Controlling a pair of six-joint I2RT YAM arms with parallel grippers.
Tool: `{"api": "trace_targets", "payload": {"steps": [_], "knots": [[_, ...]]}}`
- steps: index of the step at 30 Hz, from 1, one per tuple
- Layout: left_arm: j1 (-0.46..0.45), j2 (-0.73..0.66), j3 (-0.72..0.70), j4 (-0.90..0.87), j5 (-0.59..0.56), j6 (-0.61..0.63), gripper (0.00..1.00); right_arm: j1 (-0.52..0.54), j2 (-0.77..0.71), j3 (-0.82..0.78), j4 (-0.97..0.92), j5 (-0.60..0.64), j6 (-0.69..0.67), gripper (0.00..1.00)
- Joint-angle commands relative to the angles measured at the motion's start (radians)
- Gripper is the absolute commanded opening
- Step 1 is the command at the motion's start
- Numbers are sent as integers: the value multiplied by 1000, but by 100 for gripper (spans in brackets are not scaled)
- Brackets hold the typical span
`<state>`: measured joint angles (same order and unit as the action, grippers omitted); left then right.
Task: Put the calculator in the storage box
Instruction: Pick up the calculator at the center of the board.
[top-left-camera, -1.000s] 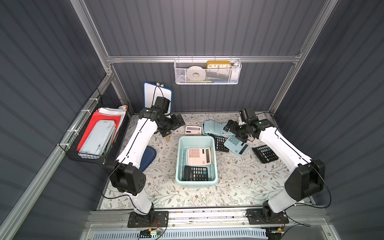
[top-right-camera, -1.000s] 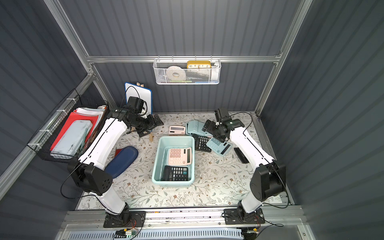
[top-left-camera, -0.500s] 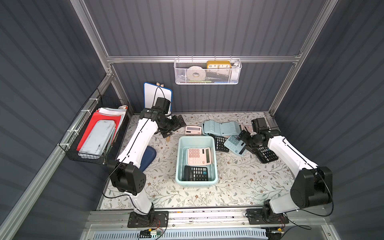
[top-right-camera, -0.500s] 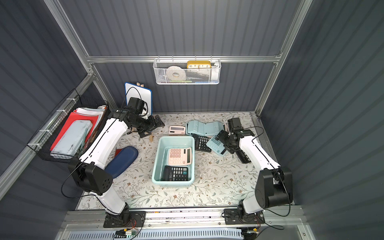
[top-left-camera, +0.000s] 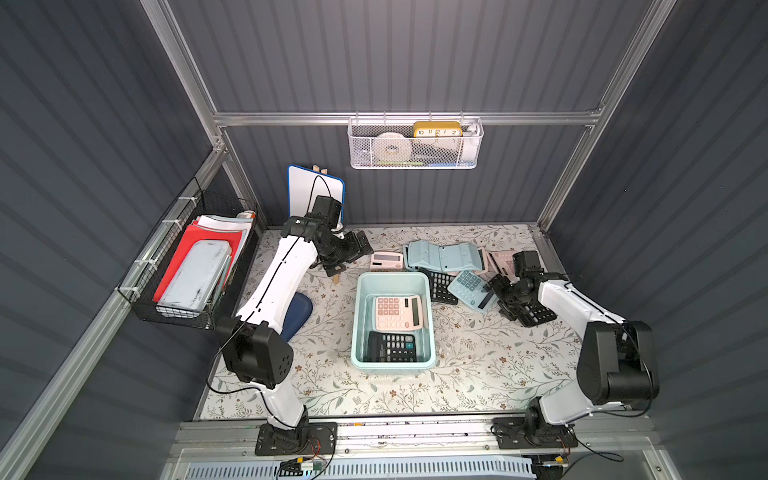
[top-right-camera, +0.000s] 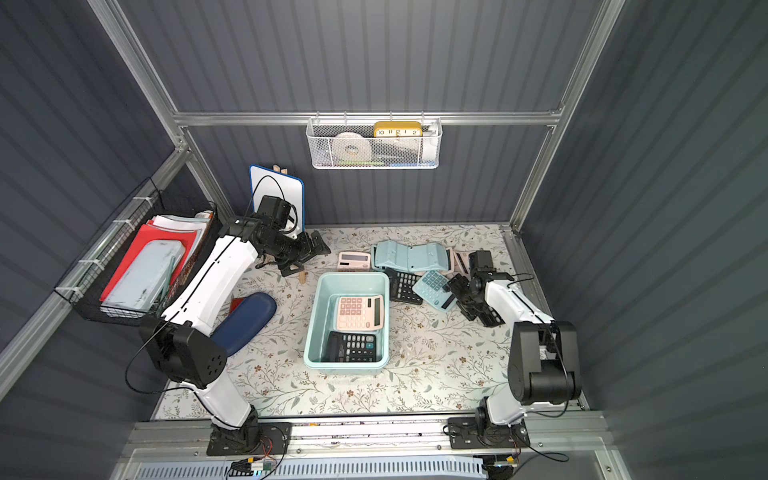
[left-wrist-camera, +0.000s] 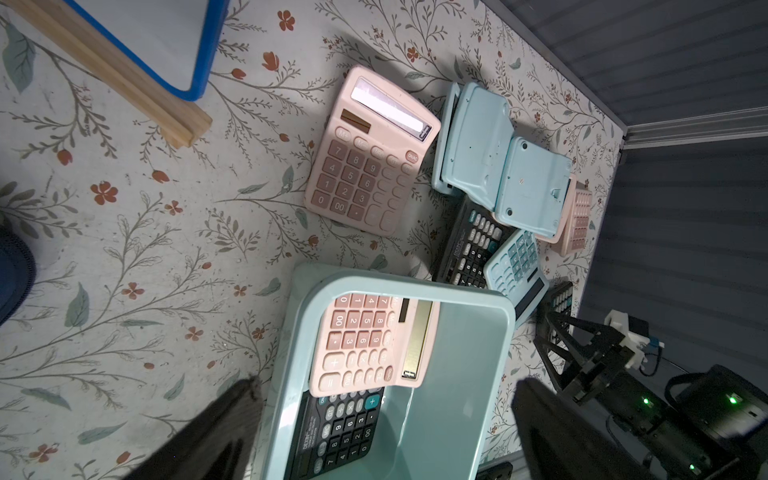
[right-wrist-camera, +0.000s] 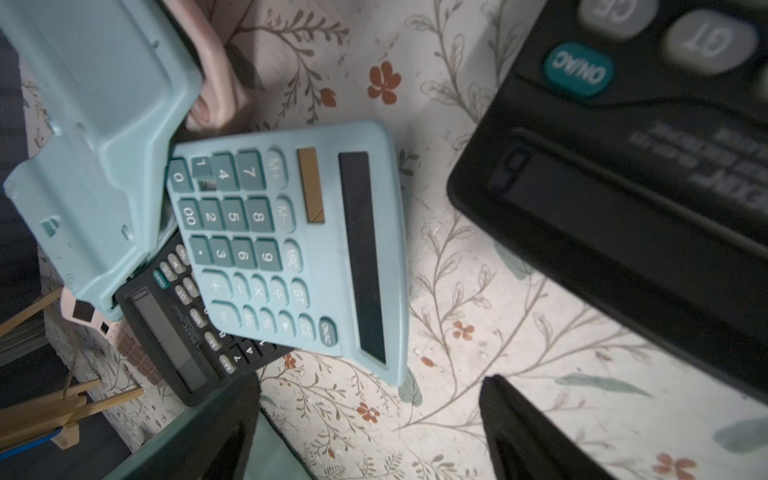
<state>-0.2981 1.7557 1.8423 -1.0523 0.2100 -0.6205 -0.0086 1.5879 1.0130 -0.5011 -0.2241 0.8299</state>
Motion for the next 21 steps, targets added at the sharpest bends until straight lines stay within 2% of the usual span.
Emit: {"api": "trace_targets", "payload": {"steps": [1, 4, 6, 15, 21], "knots": [[6, 11, 14, -17, 15, 14, 99, -7, 51, -5, 40, -5, 5, 87], [7, 11, 13, -15, 14, 12, 99, -10, 83, -8, 87, -5, 5, 87], [7, 11, 12, -13, 12, 12, 99, -11, 114, -12, 120, -202, -13, 72], [7, 9, 1, -2, 20, 7, 99, -13, 176, -56, 235, -267, 6, 58], [7, 7, -7, 0, 49, 5, 99, -16, 161, -114, 293, -276, 15, 49]]}}
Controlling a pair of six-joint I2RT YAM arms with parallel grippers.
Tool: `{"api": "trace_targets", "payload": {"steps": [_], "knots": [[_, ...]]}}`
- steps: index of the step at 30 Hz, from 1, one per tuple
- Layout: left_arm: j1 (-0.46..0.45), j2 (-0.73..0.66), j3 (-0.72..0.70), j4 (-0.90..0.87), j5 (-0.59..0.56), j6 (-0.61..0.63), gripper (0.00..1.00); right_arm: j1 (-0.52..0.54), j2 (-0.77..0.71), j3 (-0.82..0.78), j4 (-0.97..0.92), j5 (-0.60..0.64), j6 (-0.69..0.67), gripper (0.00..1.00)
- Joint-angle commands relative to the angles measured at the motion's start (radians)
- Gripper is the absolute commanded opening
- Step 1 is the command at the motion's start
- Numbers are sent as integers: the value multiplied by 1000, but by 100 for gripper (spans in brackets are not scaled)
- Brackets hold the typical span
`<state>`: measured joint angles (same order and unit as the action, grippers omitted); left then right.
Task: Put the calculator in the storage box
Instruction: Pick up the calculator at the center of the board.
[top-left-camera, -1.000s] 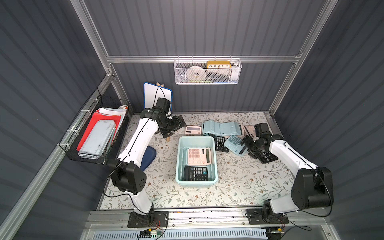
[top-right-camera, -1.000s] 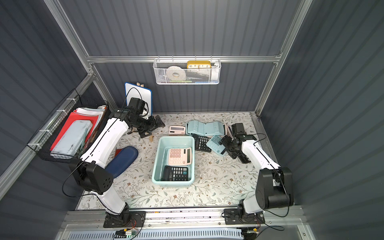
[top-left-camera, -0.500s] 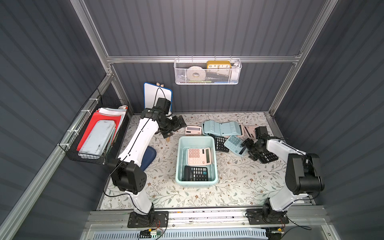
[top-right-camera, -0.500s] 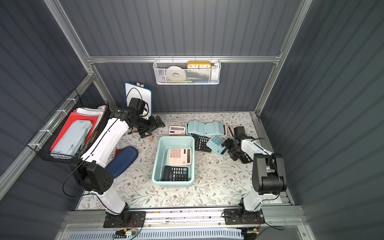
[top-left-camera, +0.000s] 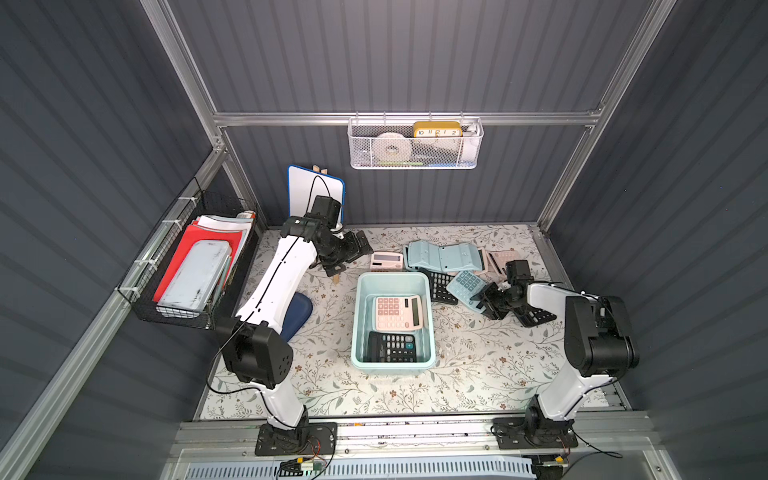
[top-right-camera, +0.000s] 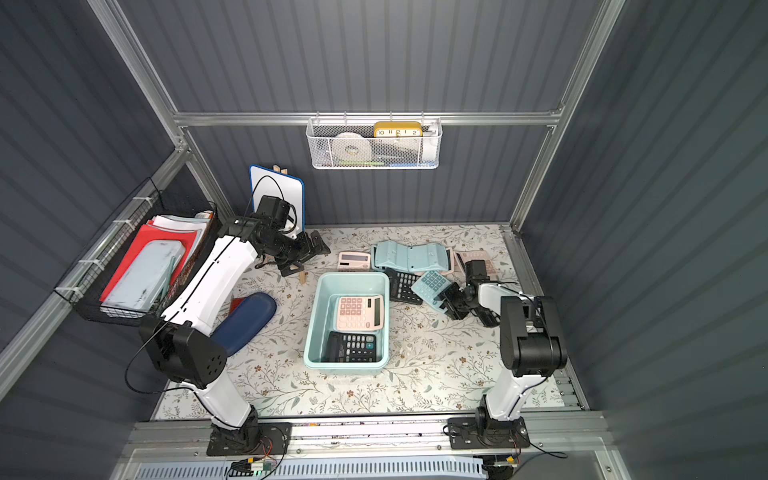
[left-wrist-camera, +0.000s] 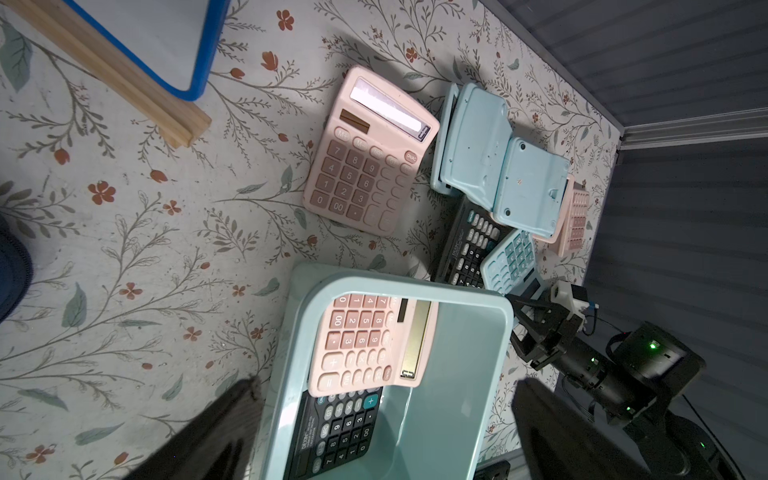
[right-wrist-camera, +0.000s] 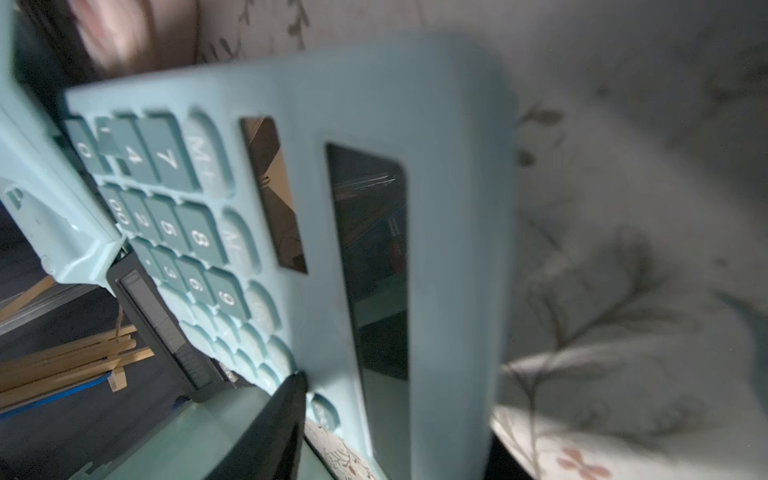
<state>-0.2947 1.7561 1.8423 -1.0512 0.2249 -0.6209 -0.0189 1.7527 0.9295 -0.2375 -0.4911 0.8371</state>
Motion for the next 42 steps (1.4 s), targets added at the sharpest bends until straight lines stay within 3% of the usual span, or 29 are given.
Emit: {"api": "trace_targets", "payload": {"steps": [1, 4, 9, 17, 25, 37, 42], "knots": [[4, 5, -7, -1, 44, 6, 99, -7, -10, -40, 41, -7, 13, 48], [3, 2, -7, 13, 59, 6, 99, -12, -39, -83, 95, -9, 38, 44], [3, 4, -11, 25, 73, -5, 99, -12, -70, -126, 133, -32, 46, 22], [4, -31, -39, 54, 50, -2, 99, -12, -186, -148, 112, -43, 67, 1], [3, -56, -9, 33, -22, -2, 99, 9, -324, -154, 82, -113, 89, 0], [4, -152, -150, 108, -52, -43, 99, 50, -483, 12, -212, -240, -49, 0], [4, -161, -161, 99, -69, -41, 99, 123, -521, 90, -320, -256, -87, 0]]}}
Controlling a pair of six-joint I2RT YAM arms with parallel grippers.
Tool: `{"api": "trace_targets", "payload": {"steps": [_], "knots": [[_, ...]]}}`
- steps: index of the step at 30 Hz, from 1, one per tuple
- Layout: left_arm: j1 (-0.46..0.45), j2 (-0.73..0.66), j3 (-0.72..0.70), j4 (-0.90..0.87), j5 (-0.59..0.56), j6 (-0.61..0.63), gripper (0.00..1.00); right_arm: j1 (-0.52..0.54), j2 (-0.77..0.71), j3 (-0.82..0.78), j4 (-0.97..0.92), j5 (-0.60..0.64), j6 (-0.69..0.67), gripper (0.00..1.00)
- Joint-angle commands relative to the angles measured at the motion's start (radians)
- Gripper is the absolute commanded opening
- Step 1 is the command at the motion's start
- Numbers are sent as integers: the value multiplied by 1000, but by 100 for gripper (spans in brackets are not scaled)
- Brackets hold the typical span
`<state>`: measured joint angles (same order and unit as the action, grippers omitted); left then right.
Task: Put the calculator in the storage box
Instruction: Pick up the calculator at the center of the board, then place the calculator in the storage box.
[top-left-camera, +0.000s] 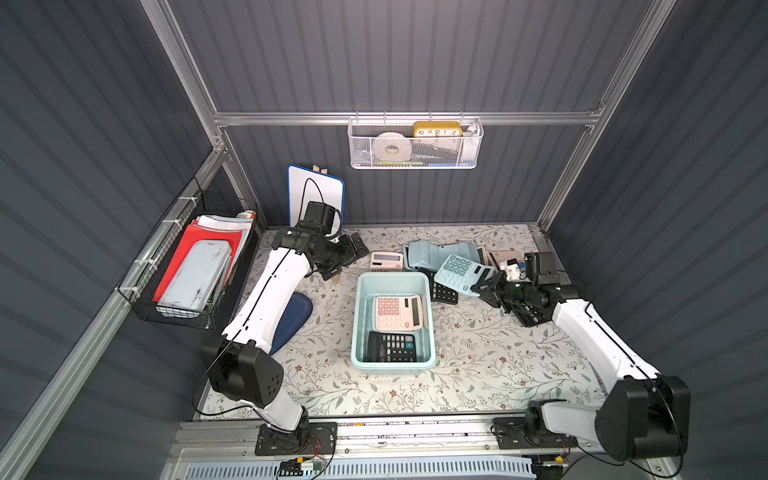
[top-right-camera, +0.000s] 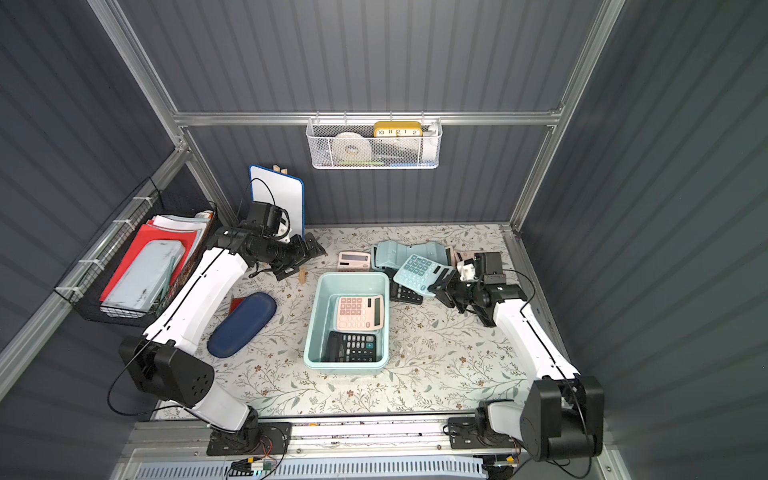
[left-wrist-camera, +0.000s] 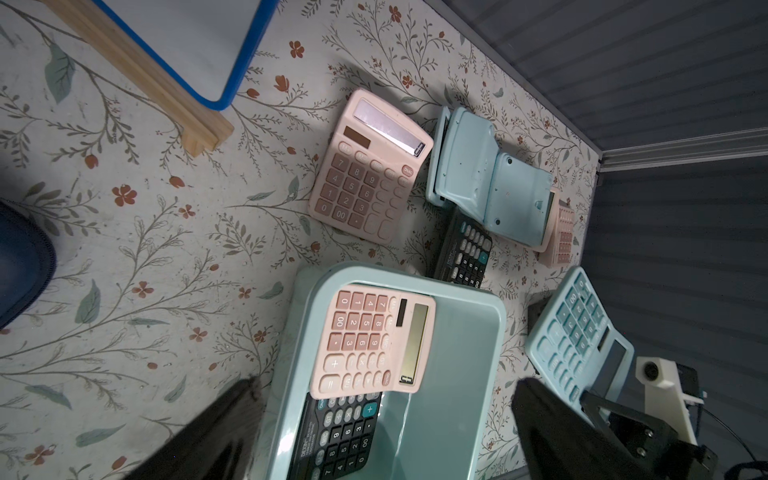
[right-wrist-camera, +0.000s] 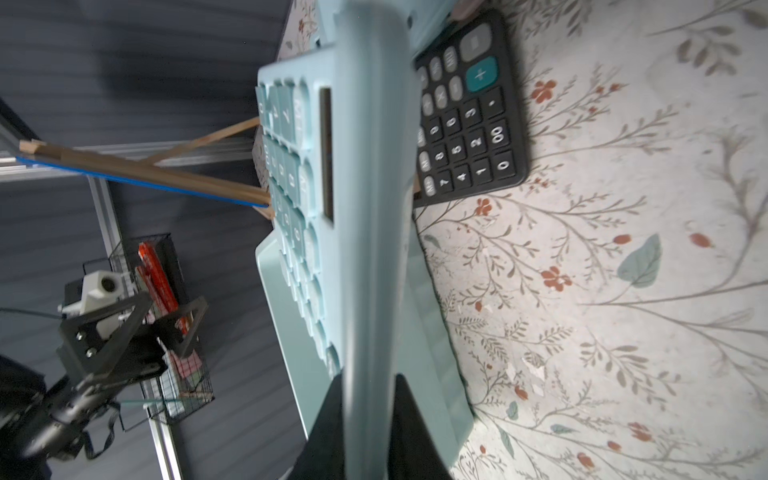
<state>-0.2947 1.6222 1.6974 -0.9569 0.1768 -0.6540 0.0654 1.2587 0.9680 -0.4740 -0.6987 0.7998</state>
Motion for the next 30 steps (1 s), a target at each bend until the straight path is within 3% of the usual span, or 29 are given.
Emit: {"api": "trace_targets", "payload": {"steps": [1, 16, 30], "knots": [[3, -31, -22, 8, -24, -8, 99, 56, -32, 64, -96, -47, -51, 0], [5, -49, -48, -4, -37, 10, 99, 413, 41, 241, -319, 87, -119, 0], [12, -58, -36, -54, 0, 66, 99, 699, 211, 341, -412, 261, -31, 0]]}}
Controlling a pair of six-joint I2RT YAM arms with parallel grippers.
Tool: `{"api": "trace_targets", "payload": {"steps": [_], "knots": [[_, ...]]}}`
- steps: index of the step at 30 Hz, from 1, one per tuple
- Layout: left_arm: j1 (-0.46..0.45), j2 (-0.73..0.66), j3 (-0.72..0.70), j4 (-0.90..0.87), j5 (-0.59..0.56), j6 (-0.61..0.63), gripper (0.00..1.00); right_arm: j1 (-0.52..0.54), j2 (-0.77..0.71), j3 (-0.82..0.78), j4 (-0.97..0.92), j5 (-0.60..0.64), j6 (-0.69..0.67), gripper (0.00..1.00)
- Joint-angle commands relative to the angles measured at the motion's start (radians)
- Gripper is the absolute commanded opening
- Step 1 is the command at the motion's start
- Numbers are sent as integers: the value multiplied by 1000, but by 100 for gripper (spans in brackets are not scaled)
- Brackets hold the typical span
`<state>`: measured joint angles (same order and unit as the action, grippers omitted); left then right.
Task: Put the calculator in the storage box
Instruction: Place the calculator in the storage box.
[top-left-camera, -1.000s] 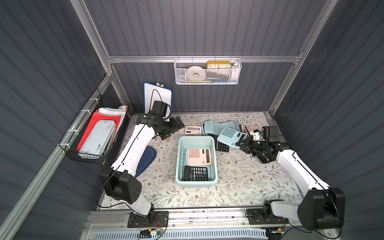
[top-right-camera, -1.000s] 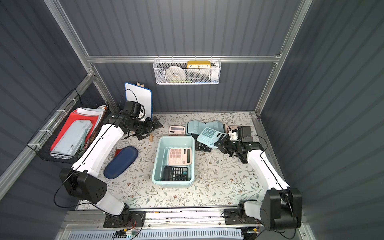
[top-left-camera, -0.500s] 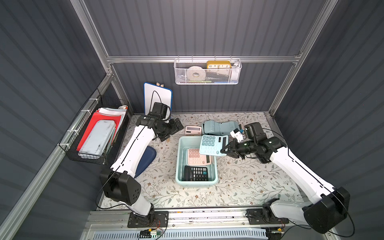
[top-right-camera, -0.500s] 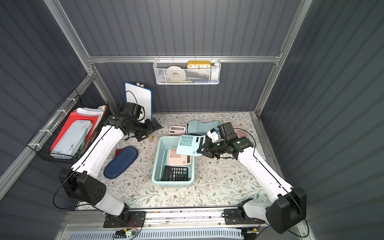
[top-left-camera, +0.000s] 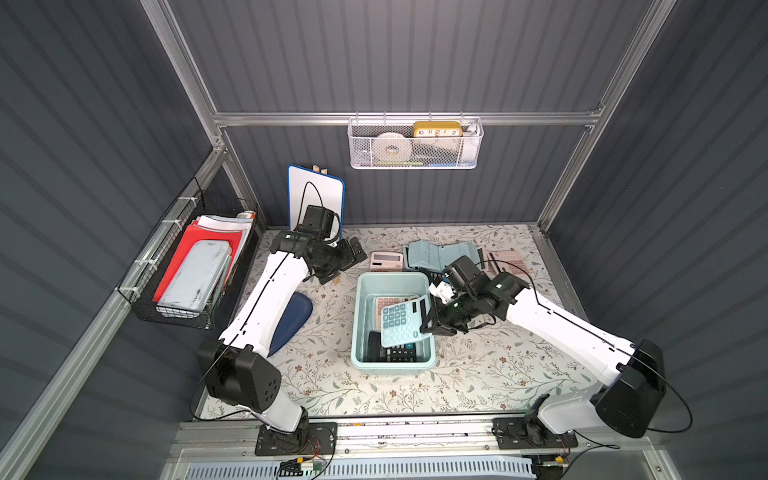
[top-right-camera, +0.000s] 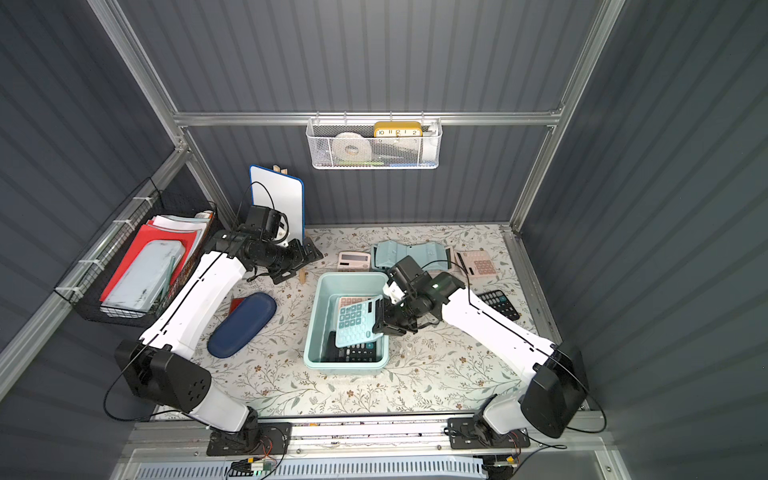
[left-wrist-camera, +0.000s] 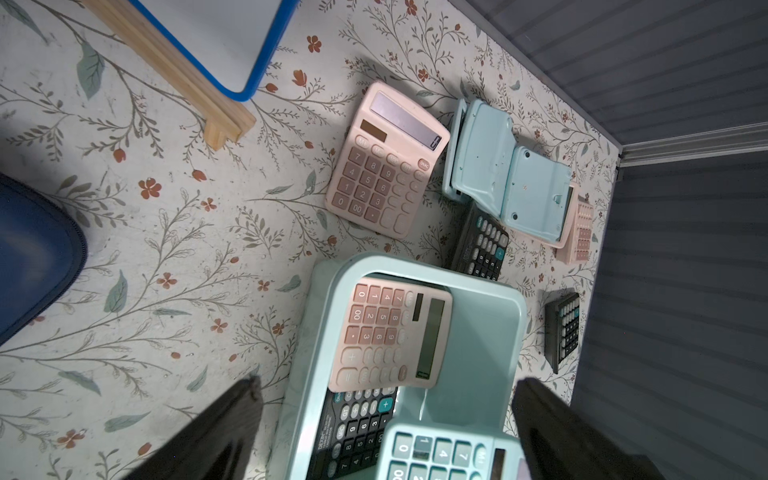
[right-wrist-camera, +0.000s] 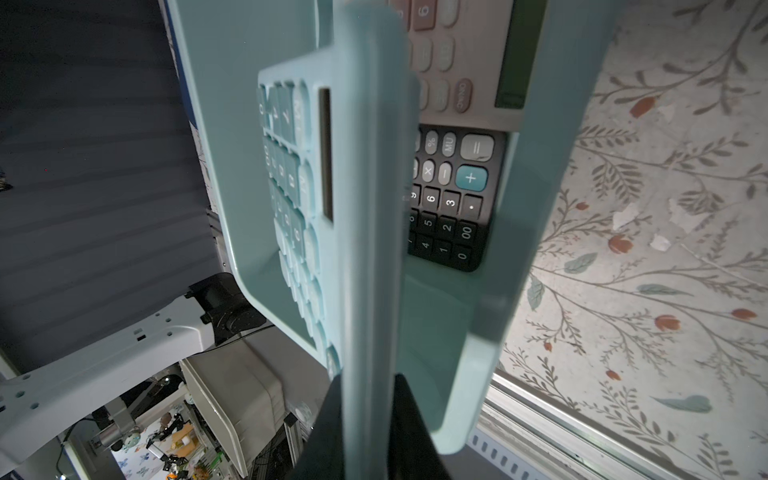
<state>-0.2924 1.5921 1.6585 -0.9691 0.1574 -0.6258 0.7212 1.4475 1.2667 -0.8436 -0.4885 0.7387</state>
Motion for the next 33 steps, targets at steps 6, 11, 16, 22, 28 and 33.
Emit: {"api": "trace_targets", "payload": {"steps": [6, 11, 16, 22, 28, 33], "knots": [[13, -40, -11, -68, 28, 60, 99, 166, 140, 150, -149, 114, 55, 0], [15, -64, -41, -61, 44, 56, 99, 233, 218, 222, -230, 185, 88, 0], [15, -88, -66, -56, 45, 51, 99, 264, 252, 255, -309, 231, 118, 0], [15, -103, -88, -48, 45, 47, 99, 270, 276, 246, -321, 252, 124, 0], [15, -113, -95, -49, 42, 45, 99, 275, 284, 247, -307, 206, 115, 25], [16, -102, -90, -64, 38, 39, 99, 273, 286, 279, -320, 223, 93, 36]]}}
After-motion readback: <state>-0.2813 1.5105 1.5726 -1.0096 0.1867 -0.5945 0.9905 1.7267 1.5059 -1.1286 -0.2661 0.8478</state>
